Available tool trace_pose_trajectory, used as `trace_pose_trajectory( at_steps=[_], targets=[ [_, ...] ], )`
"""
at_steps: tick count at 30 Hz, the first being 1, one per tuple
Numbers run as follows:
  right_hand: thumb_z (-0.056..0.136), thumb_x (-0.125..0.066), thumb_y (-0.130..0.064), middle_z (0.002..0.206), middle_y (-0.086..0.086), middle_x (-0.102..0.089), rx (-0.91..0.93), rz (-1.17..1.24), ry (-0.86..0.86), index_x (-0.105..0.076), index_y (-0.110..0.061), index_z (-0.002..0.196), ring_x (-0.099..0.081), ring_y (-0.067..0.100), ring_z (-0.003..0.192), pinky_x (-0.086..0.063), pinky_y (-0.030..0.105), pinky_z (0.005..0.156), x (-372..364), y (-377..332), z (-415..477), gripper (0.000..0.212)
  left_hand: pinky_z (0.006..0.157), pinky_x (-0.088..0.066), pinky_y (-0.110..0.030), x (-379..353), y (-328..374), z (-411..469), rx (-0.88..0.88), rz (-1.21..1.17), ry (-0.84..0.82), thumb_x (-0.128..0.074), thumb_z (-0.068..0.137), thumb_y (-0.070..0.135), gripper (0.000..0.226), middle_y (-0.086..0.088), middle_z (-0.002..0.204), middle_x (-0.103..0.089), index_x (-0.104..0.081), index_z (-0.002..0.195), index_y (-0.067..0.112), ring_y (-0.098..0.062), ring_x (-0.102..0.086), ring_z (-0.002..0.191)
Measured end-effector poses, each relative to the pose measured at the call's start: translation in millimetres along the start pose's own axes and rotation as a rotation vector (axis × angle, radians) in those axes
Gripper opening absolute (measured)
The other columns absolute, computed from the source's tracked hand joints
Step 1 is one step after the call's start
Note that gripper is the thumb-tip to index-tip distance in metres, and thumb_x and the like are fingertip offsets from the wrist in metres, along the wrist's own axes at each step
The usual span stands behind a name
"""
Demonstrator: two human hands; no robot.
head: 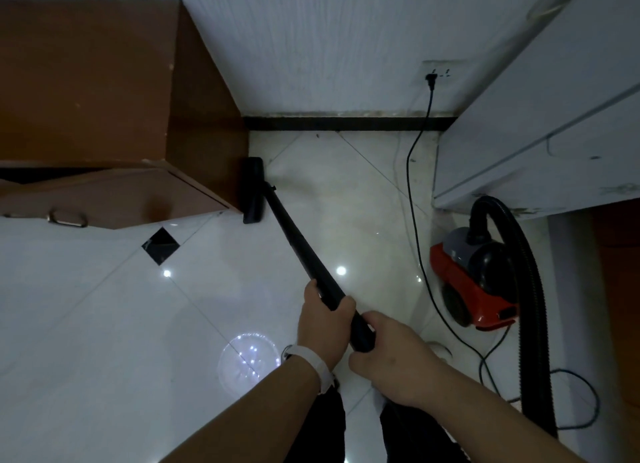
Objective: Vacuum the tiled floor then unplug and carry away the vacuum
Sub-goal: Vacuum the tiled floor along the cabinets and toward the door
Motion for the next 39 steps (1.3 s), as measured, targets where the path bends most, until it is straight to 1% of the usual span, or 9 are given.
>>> trace_pose_trajectory(
  at_steps=[7,11,13,17,22,27,31,36,39],
  targets=[
    [0.087,-0.065,-0.018,0.075,-0.006,-0.061,-0.005,0.045,0.017,-0.062,-0.016,0.102,-0.053,0.0,0.053,-0.042,0.014,0.05,-10,9,-12,0.016,0.074,-0.057,-0.033,-1,-11,-8,-0.025,0.02,-0.052,-0.061,0.088,0.023,0.054,0.003,0.088,-0.064,-0.033,0.135,0.027,-0.015,-0.066,0.08],
    [0.087,-0.066,-0.018,0.075,-0.01,-0.062,-0.027,0.072,0.052,-0.062,-0.02,0.102,-0.054,-0.004,0.05,-0.039,0.009,0.049,-6,30,-24,0.016,0.062,-0.052,-0.017,-20,-15,-21,-0.058,0.005,-0.111,-0.06,0.09,0.018,0.034,-0.001,0.087,-0.062,-0.036,0.102,0.038,-0.015,-0.064,0.078],
    [0.087,-0.066,-0.02,0.075,-0.009,-0.064,-0.036,0.1,0.072,-0.063,-0.02,0.104,-0.055,-0.004,0.051,-0.039,0.01,0.049,-2,42,-33,0.017,0.057,-0.048,-0.012,-34,-17,-29,-0.082,0.023,-0.128,-0.06,0.091,0.017,0.035,0.0,0.086,-0.061,-0.036,0.093,0.043,-0.012,-0.062,0.075],
    [0.087,-0.065,-0.02,0.075,-0.007,-0.063,-0.068,0.138,0.107,-0.061,-0.024,0.103,-0.054,-0.003,0.05,-0.038,0.01,0.046,10,72,-53,0.017,0.062,-0.051,-0.018,-67,-25,-44,-0.104,0.077,-0.162,-0.06,0.091,0.021,0.034,0.006,0.086,-0.061,-0.035,0.108,0.036,-0.009,-0.061,0.074],
    [0.086,-0.064,-0.016,0.086,0.001,-0.068,-0.126,0.168,0.163,-0.054,-0.028,0.107,-0.059,0.008,0.063,-0.046,0.02,0.054,25,122,-80,0.026,0.073,-0.055,-0.034,-117,-36,-67,-0.116,0.148,-0.24,-0.061,0.09,0.019,0.036,0.003,0.086,-0.058,-0.035,0.086,0.043,-0.013,-0.059,0.073],
    [0.088,-0.064,-0.015,0.089,0.007,-0.07,-0.171,0.259,0.223,-0.054,-0.027,0.104,-0.058,0.012,0.063,-0.048,0.024,0.055,37,169,-108,0.023,0.06,-0.049,-0.017,-166,-45,-93,-0.146,0.221,-0.328,-0.06,0.09,0.023,0.03,-0.003,0.093,-0.062,-0.041,0.113,0.028,-0.011,-0.06,0.073],
    [0.088,-0.063,-0.016,0.089,0.007,-0.07,-0.22,0.343,0.284,-0.054,-0.031,0.096,-0.06,0.014,0.066,-0.053,0.031,0.063,44,202,-127,0.019,0.063,-0.052,-0.022,-203,-55,-109,-0.13,0.309,-0.405,-0.06,0.09,0.028,0.062,0.004,0.091,-0.061,-0.03,0.143,0.019,-0.011,-0.062,0.075],
    [0.089,-0.06,-0.018,0.089,0.007,-0.069,-0.28,0.391,0.329,-0.057,-0.022,0.102,-0.061,0.016,0.069,-0.056,0.033,0.069,46,235,-148,0.014,0.073,-0.054,-0.03,-236,-62,-132,-0.142,0.36,-0.477,-0.06,0.091,0.025,0.066,0.009,0.088,-0.055,-0.026,0.147,0.016,-0.008,-0.058,0.074],
    [0.09,-0.059,-0.02,0.088,0.004,-0.068,-0.286,0.406,0.335,-0.055,-0.026,0.1,-0.062,0.015,0.069,-0.055,0.031,0.067,45,247,-162,0.012,0.073,-0.054,-0.03,-246,-70,-145,-0.14,0.376,-0.489,-0.06,0.091,0.025,0.063,0.009,0.089,-0.056,-0.028,0.145,0.017,-0.009,-0.059,0.075]
  ],
)
Point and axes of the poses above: each hand's wrist, its own z-axis towards the middle knuckle, its own x-axis out of the back of the hand, y = z × x, the point moved 5 cm from there along z, towards the middle knuckle
